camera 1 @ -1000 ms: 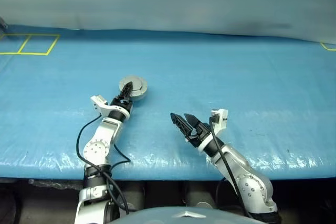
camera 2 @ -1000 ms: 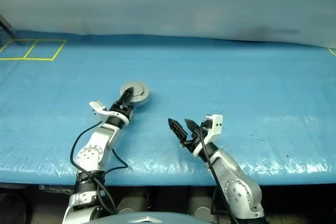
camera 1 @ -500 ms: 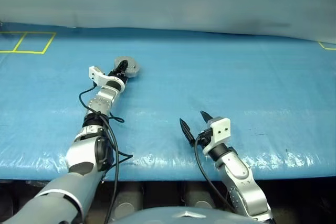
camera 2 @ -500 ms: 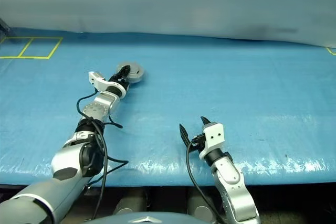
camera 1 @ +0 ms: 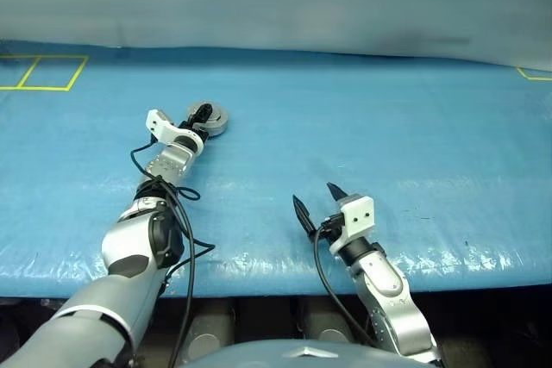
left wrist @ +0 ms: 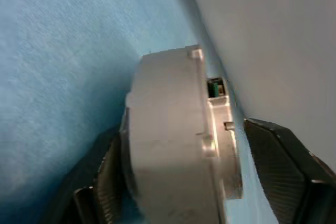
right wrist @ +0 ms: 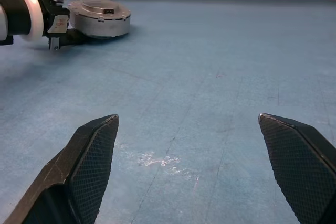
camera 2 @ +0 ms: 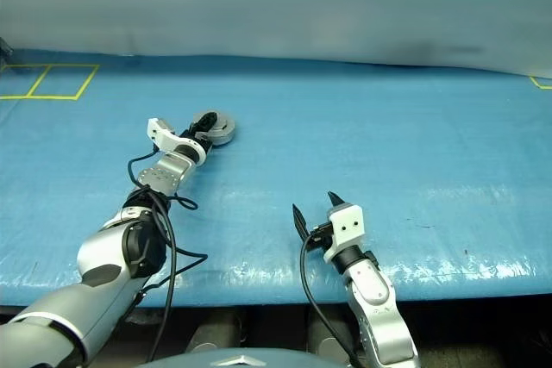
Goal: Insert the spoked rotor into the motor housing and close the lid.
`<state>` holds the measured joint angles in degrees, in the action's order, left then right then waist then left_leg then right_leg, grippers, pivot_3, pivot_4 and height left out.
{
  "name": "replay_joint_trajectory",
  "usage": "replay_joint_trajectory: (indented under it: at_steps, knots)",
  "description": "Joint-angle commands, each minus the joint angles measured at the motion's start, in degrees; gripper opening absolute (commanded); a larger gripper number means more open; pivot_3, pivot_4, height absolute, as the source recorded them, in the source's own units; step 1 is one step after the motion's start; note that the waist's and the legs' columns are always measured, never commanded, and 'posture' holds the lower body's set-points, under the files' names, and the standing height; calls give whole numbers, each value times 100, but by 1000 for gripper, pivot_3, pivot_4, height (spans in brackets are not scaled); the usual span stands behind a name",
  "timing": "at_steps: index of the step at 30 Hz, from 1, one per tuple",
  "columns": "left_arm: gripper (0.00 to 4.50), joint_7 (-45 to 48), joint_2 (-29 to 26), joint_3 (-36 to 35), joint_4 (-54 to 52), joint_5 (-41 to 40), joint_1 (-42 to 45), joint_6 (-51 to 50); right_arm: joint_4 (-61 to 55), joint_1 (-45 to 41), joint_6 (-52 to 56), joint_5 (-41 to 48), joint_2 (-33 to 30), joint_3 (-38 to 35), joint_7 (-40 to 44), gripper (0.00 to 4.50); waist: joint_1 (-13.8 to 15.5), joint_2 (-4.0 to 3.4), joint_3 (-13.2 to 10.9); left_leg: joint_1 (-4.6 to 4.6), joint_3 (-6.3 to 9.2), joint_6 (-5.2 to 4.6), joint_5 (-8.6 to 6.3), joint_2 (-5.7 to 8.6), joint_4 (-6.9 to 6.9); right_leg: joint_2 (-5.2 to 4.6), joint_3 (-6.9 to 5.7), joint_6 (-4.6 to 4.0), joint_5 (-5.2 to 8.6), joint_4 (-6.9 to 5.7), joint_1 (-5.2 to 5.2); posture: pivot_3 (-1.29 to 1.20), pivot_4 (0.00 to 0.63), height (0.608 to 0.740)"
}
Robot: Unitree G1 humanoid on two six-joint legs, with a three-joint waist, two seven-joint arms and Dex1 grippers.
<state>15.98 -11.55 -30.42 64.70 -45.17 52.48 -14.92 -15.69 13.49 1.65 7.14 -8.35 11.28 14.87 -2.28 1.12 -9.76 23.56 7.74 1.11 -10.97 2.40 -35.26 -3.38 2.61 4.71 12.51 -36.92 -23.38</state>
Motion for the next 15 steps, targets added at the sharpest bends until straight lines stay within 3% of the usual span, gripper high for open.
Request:
replay_joint_trajectory:
  at_steps: [1, 11, 15]
  knots:
    - [4474, -255, -95, -131, -353, 109, -320, -178, -20, -71, -18, 15, -13, 71, 152, 4500, -31, -2, 1, -4, -2, 0, 0, 0, 0, 0, 3, 0, 0, -2, 2, 0, 150, 740]
    - [4474, -1112, 295, 54, -3541, -115, -2225, -1882, 166, -294, -22, -6, -96, 106, 417, 4500, -131, -34, 29, -60, -15, 0, -2, -4, 10, 1, 21, -4, 1, -5, 48, 0, 150, 740]
    - [4474, -830, 254, 836, -5567, 234, -3441, -2161, 209, -368, -53, 41, -105, 140, 565, 4500, -111, -39, 35, -98, -17, 1, -5, -6, 9, -1, 21, -39, 22, -3, 85, 0, 150, 740]
